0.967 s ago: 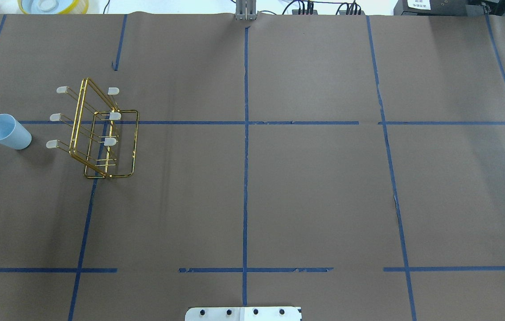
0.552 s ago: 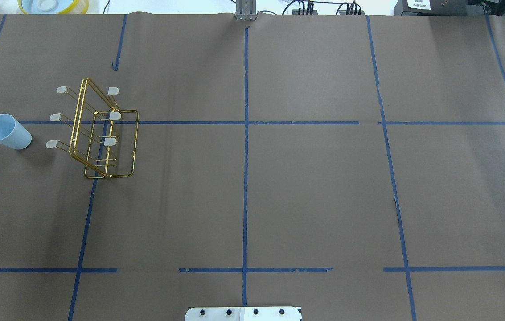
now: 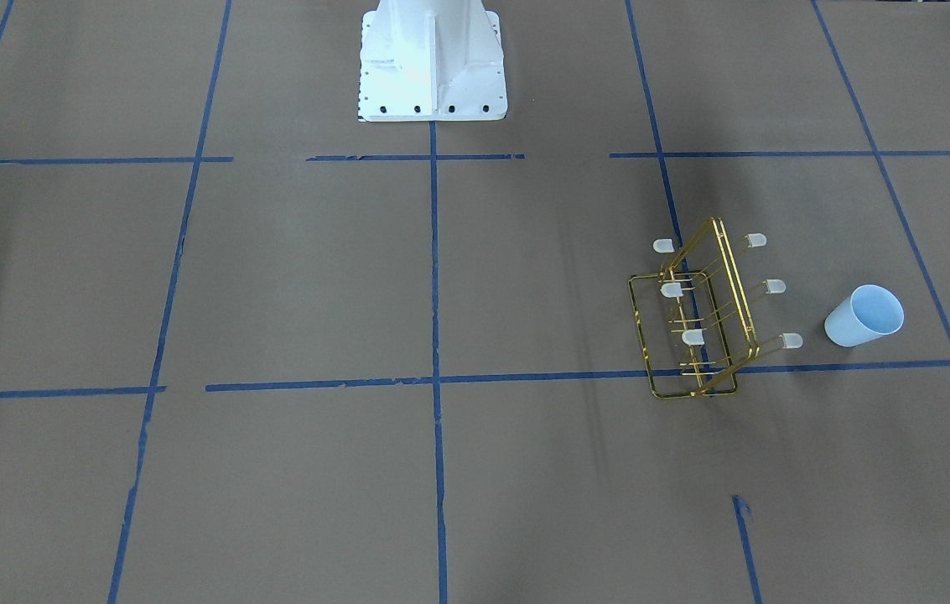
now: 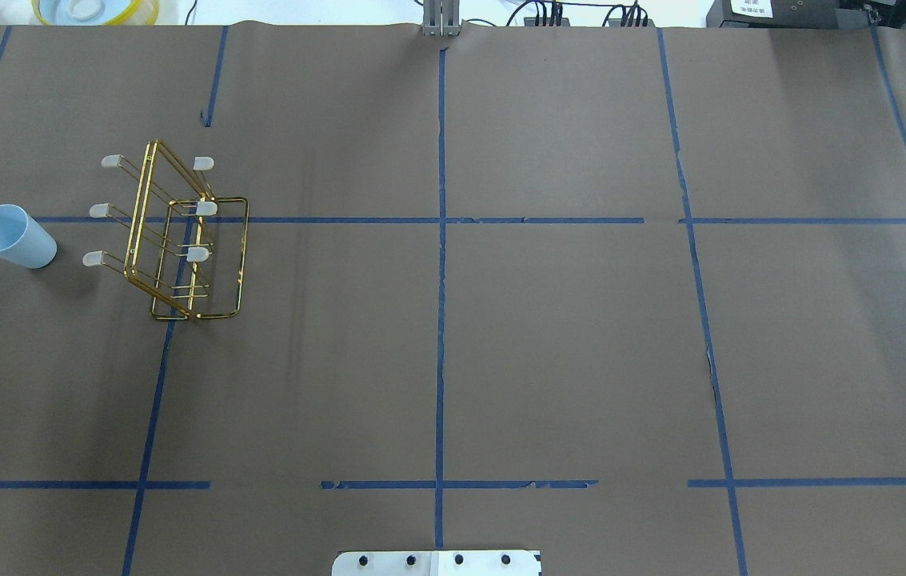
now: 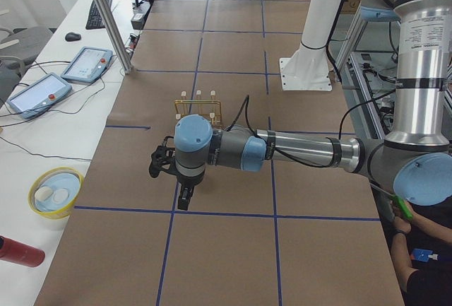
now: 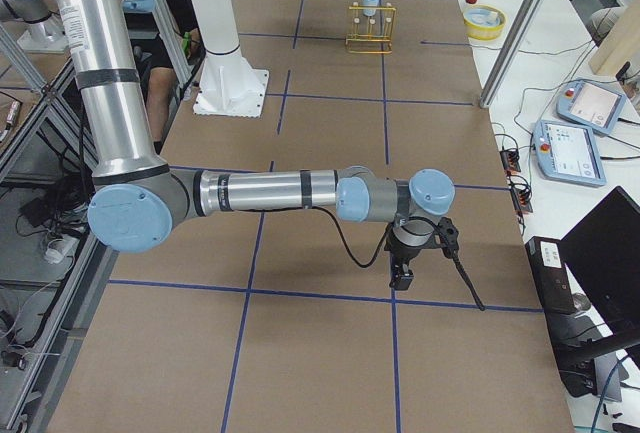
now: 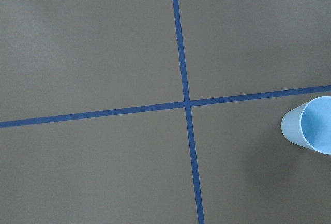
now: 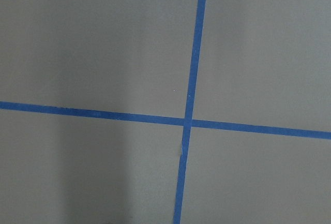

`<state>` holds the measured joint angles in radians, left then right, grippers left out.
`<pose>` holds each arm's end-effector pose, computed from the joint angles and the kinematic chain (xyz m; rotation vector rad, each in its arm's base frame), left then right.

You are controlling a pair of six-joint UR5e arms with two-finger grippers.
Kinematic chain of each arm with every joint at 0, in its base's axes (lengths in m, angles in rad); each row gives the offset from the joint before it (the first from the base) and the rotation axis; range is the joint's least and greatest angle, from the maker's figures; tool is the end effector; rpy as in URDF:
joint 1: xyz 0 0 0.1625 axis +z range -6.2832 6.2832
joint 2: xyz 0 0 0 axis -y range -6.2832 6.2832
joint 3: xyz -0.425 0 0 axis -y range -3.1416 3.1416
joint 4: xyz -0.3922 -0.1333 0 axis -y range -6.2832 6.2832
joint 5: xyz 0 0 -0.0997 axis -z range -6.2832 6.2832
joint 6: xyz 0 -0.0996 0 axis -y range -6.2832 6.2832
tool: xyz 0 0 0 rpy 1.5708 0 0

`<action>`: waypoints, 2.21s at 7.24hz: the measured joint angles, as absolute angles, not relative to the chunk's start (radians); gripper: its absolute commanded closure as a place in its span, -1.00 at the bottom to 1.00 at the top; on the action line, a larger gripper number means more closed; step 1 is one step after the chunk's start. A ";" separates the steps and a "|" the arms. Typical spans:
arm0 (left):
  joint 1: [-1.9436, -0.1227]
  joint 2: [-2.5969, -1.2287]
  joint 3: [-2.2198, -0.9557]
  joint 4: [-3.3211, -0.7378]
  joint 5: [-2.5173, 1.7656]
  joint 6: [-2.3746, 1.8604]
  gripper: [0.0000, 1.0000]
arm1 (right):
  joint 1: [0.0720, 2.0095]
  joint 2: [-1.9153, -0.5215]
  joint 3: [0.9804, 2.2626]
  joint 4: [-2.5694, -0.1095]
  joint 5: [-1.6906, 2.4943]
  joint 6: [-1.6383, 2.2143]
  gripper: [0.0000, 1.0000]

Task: Hang cup on cup holder

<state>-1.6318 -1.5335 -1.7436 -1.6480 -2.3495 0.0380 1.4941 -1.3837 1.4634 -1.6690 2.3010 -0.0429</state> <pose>-0.0928 -0.4804 0.5825 0.2399 0.7647 0.0611 0.0231 -0.5718 0.6249 -0.0300 -0.7301 -0.1075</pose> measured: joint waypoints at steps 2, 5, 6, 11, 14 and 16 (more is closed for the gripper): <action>-1.621 -1.540 -1.833 -1.648 -2.329 -0.101 -1.00 | 1.494 -1.384 1.463 -1.669 2.301 -0.043 -1.00; -1.483 -1.545 -1.941 -1.697 -2.206 -0.379 -1.00 | 1.494 -1.384 1.463 -1.669 2.301 -0.043 -1.00; -1.413 -1.543 -1.955 -1.752 -2.165 -0.486 -1.00 | 1.494 -1.384 1.463 -1.669 2.301 -0.043 -1.00; -1.120 -1.391 -1.950 -2.153 -1.919 -0.904 -1.00 | 1.494 -1.384 1.463 -1.669 2.301 -0.043 -1.00; -1.001 -1.300 -1.914 -2.341 -1.734 -1.054 -1.00 | 1.494 -1.384 1.463 -1.669 2.301 -0.043 -1.00; -0.917 -1.292 -1.894 -2.392 -1.617 -1.178 -1.00 | 1.494 -1.384 1.463 -1.669 2.301 -0.043 -1.00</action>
